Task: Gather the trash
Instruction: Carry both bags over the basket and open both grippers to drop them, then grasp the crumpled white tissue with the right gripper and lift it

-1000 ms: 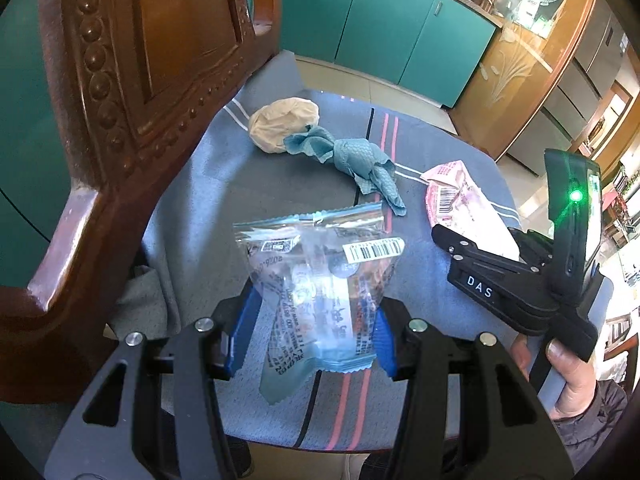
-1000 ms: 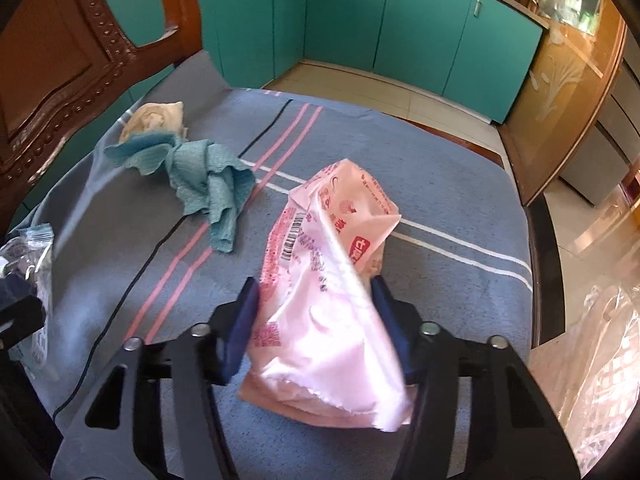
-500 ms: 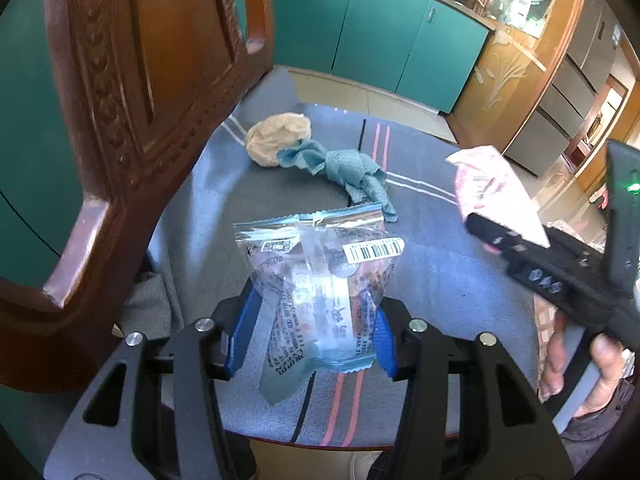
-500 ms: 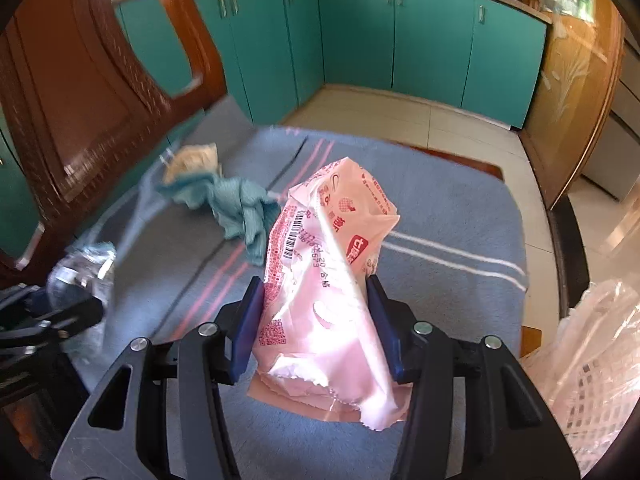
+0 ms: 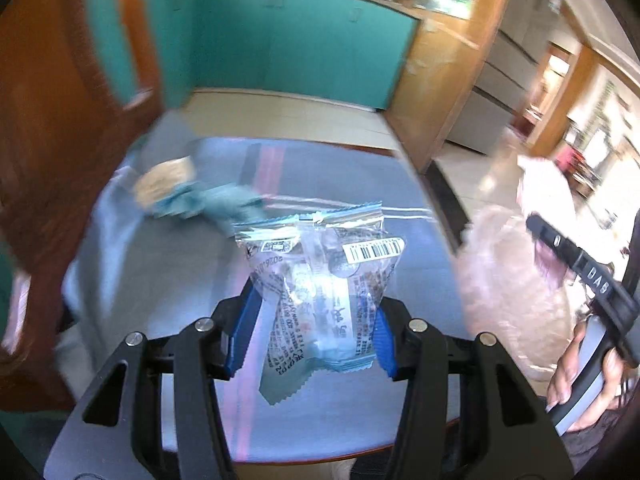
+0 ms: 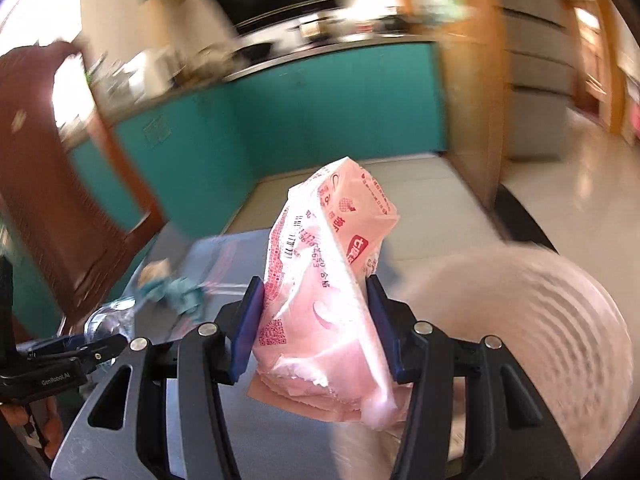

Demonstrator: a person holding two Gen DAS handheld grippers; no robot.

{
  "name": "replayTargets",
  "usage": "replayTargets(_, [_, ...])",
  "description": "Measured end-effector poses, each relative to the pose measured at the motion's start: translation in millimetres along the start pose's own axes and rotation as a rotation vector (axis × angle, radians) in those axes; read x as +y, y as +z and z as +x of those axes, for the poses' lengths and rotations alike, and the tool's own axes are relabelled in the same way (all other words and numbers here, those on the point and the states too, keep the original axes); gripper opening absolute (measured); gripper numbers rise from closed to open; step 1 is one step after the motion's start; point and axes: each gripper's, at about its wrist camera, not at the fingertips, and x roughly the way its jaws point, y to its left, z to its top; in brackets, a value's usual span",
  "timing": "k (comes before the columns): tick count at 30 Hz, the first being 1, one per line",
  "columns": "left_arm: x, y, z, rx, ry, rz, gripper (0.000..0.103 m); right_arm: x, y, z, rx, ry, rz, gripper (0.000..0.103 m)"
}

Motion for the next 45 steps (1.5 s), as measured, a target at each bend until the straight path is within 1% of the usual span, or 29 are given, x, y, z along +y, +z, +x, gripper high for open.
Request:
replayTargets(2, [-25,8,5,0.002,-0.061,0.046,0.052,-36,-7,-20,0.008,-0.065,0.114,0.052])
replayTargets(3, [-41,11,9,0.005,-0.097,0.074,0.052,-48,-8,-27,0.016,-0.083,0.138,0.052])
replayTargets(4, [-51,13,11,0.009,-0.12,0.092,0.052,-62,-10,-34,0.042,-0.123,0.158,0.052])
replayTargets(6, [-85,15,21,0.029,-0.19,0.159,0.052,-83,-12,-44,0.077,-0.23,0.17,0.052])
replayTargets(7, [-102,15,27,0.04,-0.218,0.193,0.052,-92,-14,-49,0.088,-0.268,0.173,0.052])
replayTargets(9, [-127,12,37,0.07,-0.266,0.236,0.052,-107,-17,-54,0.112,-0.297,0.189,0.052])
replayTargets(10, [-142,11,46,0.1,-0.306,0.256,0.052,-113,-20,-54,0.136,-0.311,0.197,0.052])
replayTargets(12, [-162,7,58,0.142,-0.351,0.281,0.052,-117,-27,-51,0.17,-0.334,0.191,0.052])
replayTargets(14, [-179,4,68,0.177,-0.375,0.301,0.054,-117,-33,-46,0.196,-0.351,0.187,0.054])
replayTargets(16, [-190,0,75,0.199,-0.393,0.331,0.064,-117,-35,-45,0.203,-0.353,0.192,0.058])
replayTargets(17, [-193,0,76,0.2,-0.395,0.344,0.067,-117,-35,-46,0.204,-0.355,0.193,0.061])
replayTargets(18, [-194,-1,75,0.196,-0.393,0.35,0.073,-118,-37,-47,0.203,-0.358,0.195,0.065])
replayTargets(19, [-195,-1,73,0.187,-0.393,0.354,0.078,-119,-38,-48,0.202,-0.362,0.198,0.066])
replayTargets(22, [-188,0,69,0.171,-0.389,0.34,0.083,-122,-37,-47,0.199,-0.361,0.217,0.07])
replayTargets(24, [-176,4,68,0.167,-0.385,0.311,0.083,-122,-36,-44,0.201,-0.358,0.232,0.072])
replayTargets(26, [-156,10,67,0.159,-0.368,0.279,0.083,-121,-35,-42,0.205,-0.351,0.235,0.072])
replayTargets(28, [-136,15,62,0.127,-0.317,0.237,0.083,-119,-34,-40,0.204,-0.362,0.232,0.072])
replayTargets(29, [-127,17,59,0.109,-0.276,0.216,0.083,-116,-32,-39,0.199,-0.367,0.228,0.072])
replayTargets(31, [-99,19,55,0.076,-0.16,0.169,0.083,-107,-25,-37,0.179,-0.356,0.214,0.072])
replayTargets(32, [-78,21,52,0.057,-0.08,0.132,0.083,-100,-18,-35,0.166,-0.336,0.2,0.072])
replayTargets(33, [-58,21,49,0.047,-0.023,0.098,0.083,-90,-11,-32,0.159,-0.309,0.183,0.072])
replayTargets(34, [-44,20,46,0.042,0.013,0.072,0.083,-81,-5,-29,0.155,-0.282,0.168,0.072])
replayTargets(36, [-2,13,37,0.038,0.089,-0.004,0.083,-51,14,-11,0.156,-0.195,0.116,0.072])
replayTargets(37, [13,9,34,0.037,0.114,-0.023,0.083,-35,22,-2,0.157,-0.152,0.086,0.072])
replayTargets(38, [30,3,29,0.038,0.156,-0.047,0.083,-11,32,16,0.169,-0.082,0.04,0.072])
replayTargets(39, [45,-3,25,0.046,0.186,-0.066,0.082,5,37,28,0.185,-0.044,0.01,0.072])
replayTargets(40, [57,-10,21,0.058,0.199,-0.08,0.082,32,43,51,0.217,0.014,-0.038,0.072])
replayTargets(42, [72,-21,15,0.079,0.217,-0.092,0.082,78,47,91,0.266,0.103,-0.13,0.072])
replayTargets(45, [86,-33,8,0.095,0.24,-0.086,0.082,139,37,144,0.354,0.207,-0.232,0.072])
